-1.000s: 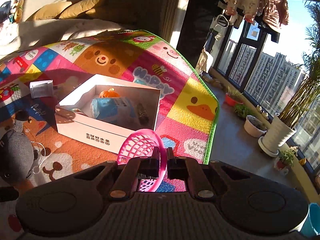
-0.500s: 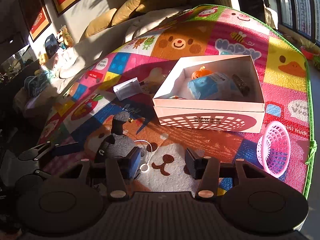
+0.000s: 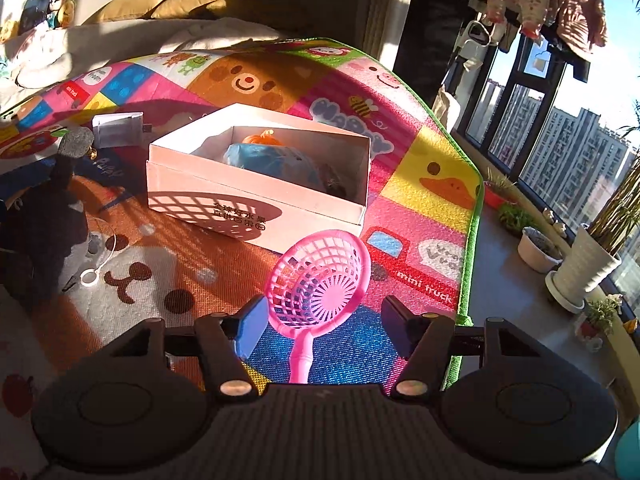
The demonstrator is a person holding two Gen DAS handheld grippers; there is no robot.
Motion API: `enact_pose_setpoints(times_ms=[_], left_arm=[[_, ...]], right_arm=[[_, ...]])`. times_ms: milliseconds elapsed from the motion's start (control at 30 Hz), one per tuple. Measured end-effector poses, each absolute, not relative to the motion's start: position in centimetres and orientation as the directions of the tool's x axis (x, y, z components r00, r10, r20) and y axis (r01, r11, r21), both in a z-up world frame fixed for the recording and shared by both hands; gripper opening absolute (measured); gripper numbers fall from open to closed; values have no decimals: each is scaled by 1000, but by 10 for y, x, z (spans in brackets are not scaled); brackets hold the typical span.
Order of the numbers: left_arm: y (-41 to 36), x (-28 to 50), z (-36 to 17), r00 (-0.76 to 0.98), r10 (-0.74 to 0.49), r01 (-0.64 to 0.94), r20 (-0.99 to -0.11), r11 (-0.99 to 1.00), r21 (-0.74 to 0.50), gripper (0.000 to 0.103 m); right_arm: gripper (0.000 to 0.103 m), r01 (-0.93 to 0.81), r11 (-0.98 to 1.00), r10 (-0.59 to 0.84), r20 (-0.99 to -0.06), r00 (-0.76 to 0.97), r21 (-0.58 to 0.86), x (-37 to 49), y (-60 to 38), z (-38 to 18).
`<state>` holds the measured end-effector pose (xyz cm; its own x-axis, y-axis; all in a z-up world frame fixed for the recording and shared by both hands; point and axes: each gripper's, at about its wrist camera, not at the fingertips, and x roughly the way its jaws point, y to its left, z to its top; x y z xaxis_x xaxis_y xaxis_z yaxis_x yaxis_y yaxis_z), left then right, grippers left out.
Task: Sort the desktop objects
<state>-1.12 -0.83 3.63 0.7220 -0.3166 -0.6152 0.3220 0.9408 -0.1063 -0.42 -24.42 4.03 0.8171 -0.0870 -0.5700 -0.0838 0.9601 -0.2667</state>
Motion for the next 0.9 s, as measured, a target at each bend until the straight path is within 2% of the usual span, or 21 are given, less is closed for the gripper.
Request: enact_pose_setpoints(times_ms=[200,267,400,433,500,533,567,700,800,833,867,900], left_arm=[[-10,-13,36,716,-312,329,-625,940,-92,103],[-7,-13,35,715,-306,320,-628,943,-95,103],[-4,-9,32,710,-300,305,-638,947,-106,103],[-4,-8,31,707,-302,304,-639,946,-111,103],[-6,-7,30,702,-309,307,-642,944,-119,103],[-7,-7,30,701,-312,310,-642,943,-121,103],[-8,-8,30,700,-315,313,-641,942,-121,103],[-10,-11,30,699,-321,322,-639,939,-119,103],[-8,-8,29,696,-314,312,-645,942,-122,103],[-8,-6,29,697,-309,305,-647,944,-123,103],[-8,-6,29,697,-307,300,-648,946,-125,103],[-8,-5,29,698,-309,297,-646,946,-131,103]], right_arm=[[64,-35,947,-166,-581,797,-319,21,-239,21],[73,-18,947,-178,-572,801,-320,22,-242,20],[74,-17,978,-110,-586,803,-207,18,-257,26],[70,-20,985,-86,-594,800,-170,18,-261,28],[55,-8,993,-64,-611,789,-115,21,-269,30],[39,0,996,-58,-623,780,-92,24,-273,29],[30,15,997,-59,-636,769,-74,28,-277,27],[30,66,997,-76,-622,779,-39,26,-289,26],[29,35,991,-105,-589,802,-129,20,-279,29],[26,34,988,-119,-587,801,-153,22,-276,28],[13,33,985,-127,-593,795,-167,25,-274,26],[12,34,985,-131,-602,788,-169,28,-273,25]])
